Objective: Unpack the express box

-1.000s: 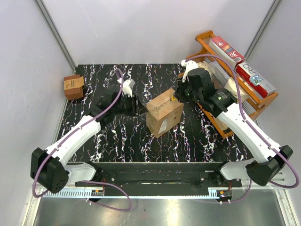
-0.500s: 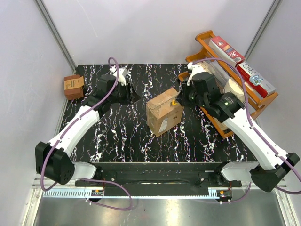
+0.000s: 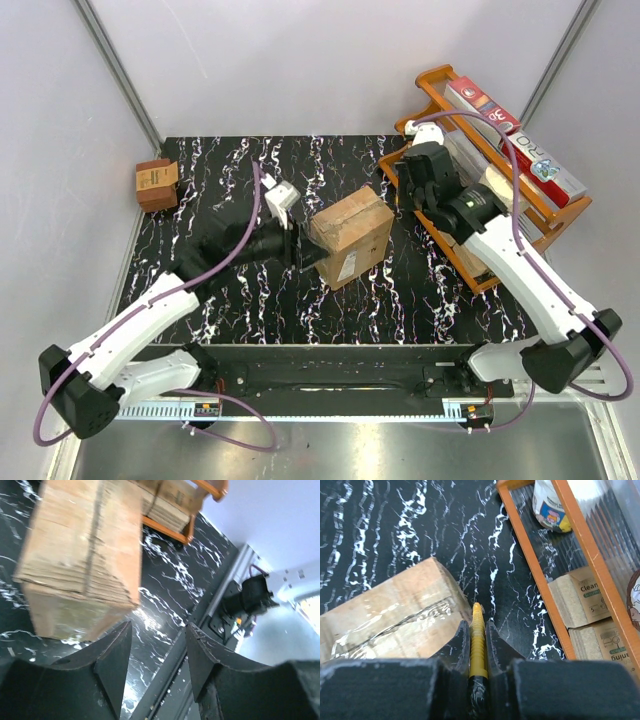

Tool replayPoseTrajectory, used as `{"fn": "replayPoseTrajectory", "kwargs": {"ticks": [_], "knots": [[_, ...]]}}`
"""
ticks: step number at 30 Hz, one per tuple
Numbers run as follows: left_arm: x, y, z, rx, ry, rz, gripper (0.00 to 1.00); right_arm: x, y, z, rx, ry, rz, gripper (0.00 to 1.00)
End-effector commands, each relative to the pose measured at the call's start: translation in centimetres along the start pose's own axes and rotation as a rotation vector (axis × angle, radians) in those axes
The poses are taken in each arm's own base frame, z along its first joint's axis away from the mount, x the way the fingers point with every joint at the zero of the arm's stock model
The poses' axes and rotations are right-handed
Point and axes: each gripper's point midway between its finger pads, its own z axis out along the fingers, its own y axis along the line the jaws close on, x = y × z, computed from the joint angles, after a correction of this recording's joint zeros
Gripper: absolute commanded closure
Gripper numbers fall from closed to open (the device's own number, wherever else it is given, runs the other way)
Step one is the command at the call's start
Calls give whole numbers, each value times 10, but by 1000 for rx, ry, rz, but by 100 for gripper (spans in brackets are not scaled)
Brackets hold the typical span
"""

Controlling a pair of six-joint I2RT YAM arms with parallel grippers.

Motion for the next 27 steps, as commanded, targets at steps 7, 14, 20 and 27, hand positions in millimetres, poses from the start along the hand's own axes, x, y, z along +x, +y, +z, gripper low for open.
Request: {"fn": "replayPoseTrajectory", "kwargs": {"ticks": [7,14,20,27], "knots": [[48,-10,34,-43,68,65,52,17,24,21,-129,56,32,100],[37,39,31,-333,-41,-32,57,33,38,8,-218,103,125,100],[25,73,8,-541,-147,-96,61,43,47,-7,-294,118,196,100],[25,91,-14,-580,-220,-160,61,15,-16,17,48,-83,161,100]]}}
